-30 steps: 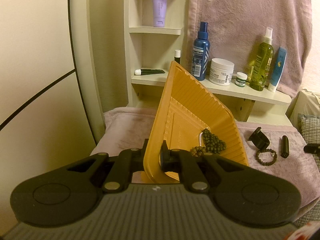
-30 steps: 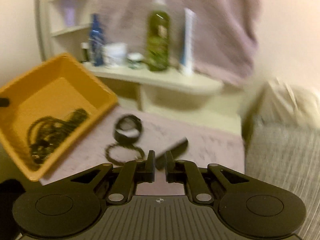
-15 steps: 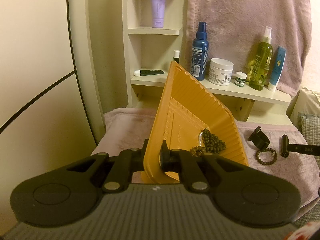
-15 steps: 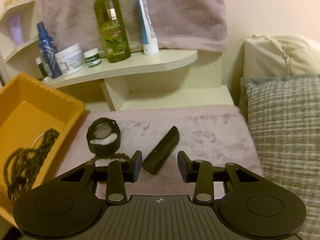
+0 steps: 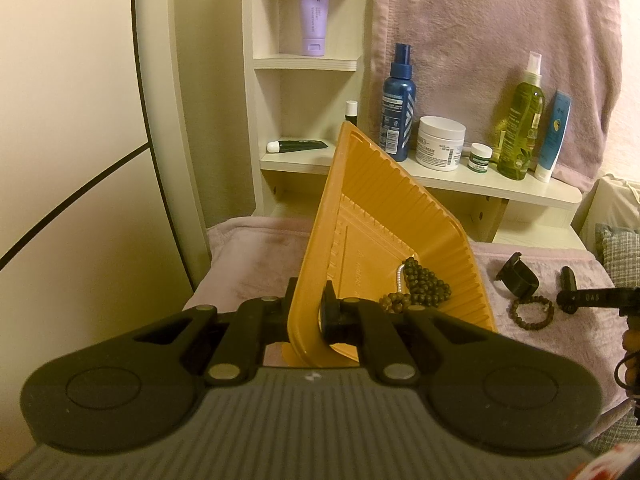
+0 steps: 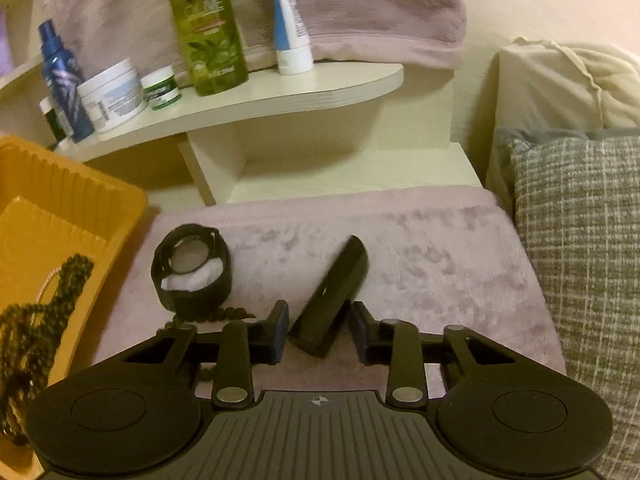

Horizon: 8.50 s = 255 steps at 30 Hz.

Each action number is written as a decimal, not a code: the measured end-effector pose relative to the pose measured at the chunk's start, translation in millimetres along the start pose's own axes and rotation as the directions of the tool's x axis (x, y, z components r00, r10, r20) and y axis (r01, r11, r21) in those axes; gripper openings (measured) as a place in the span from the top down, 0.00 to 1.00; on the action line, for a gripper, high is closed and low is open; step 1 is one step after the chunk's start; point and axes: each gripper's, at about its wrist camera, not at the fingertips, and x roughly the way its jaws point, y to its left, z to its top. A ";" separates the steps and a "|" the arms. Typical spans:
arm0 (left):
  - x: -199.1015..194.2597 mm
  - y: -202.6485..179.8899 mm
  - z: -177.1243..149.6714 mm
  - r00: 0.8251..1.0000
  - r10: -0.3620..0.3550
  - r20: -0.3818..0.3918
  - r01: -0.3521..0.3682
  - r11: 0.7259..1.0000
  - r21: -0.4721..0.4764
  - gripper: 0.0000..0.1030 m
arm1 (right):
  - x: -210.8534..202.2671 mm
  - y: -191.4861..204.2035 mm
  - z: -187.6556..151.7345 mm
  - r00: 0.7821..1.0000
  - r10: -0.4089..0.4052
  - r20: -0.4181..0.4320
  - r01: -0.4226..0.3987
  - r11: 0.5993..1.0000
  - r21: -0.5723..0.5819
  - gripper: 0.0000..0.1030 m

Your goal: Organize jewelry

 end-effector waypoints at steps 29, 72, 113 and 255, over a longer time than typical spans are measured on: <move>-1.3 0.8 0.0 1.000 -0.001 0.000 0.001 1.000 0.001 0.92 | -93.8 22.2 -25.4 0.981 0.147 0.129 -0.139 0.988 -0.066 0.78; -0.6 2.0 -0.4 1.000 -0.006 0.000 0.006 1.000 -0.004 0.92 | -72.2 150.1 -24.9 0.795 0.600 -0.084 -0.601 0.765 -0.231 0.77; -1.0 1.6 -0.8 1.000 -0.005 0.000 0.005 1.000 -0.004 0.92 | -40.6 46.4 -16.2 0.989 0.093 0.119 -0.075 0.986 -0.152 0.81; 0.8 4.4 -1.6 1.000 -0.009 0.001 0.009 1.000 0.001 0.92 | -93.1 59.5 -9.5 0.973 0.122 0.195 -0.081 0.975 -0.206 0.94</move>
